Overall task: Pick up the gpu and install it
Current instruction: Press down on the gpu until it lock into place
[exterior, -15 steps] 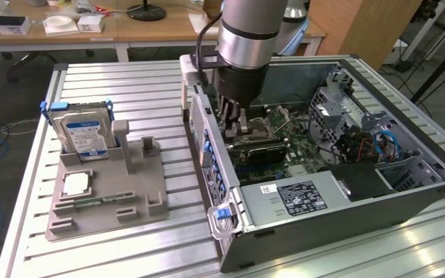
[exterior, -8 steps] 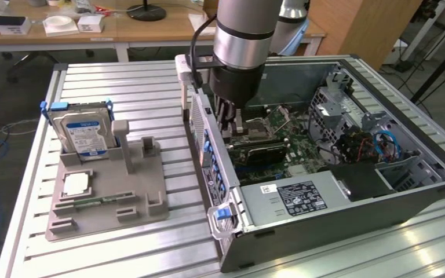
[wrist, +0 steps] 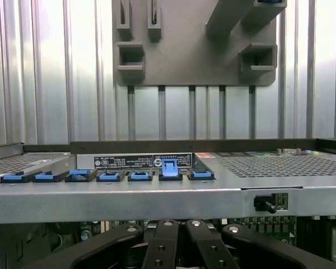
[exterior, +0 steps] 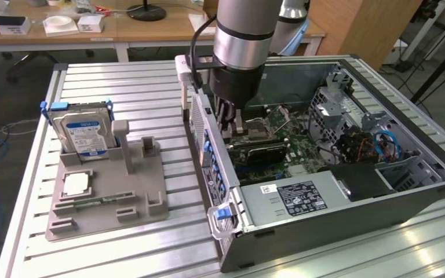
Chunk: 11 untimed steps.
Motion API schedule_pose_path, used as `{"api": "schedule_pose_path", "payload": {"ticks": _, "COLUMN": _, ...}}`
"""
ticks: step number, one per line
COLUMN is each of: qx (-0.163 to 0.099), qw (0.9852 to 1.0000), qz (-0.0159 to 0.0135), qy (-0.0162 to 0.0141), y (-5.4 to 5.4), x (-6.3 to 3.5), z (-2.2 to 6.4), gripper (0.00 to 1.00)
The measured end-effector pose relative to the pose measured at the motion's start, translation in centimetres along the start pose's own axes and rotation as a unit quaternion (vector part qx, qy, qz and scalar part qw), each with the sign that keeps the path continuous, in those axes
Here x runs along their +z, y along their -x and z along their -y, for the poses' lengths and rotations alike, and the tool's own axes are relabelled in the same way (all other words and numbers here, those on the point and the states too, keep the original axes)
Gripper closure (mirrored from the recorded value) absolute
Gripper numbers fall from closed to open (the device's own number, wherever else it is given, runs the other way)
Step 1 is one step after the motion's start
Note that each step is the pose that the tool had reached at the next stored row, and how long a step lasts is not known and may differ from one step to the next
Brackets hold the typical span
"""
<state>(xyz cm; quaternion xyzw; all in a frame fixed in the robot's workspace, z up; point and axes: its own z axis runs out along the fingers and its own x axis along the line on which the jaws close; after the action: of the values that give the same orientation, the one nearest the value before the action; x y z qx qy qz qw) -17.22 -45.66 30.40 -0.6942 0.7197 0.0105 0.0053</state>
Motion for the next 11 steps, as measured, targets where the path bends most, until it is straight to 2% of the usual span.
{"api": "schedule_pose_path", "payload": {"ticks": 11, "qx": 0.0, "qw": 1.0, "qz": -0.0001, "qy": 0.0001, "y": -0.35, "x": 0.03, "z": 0.02, "gripper": 0.89}}
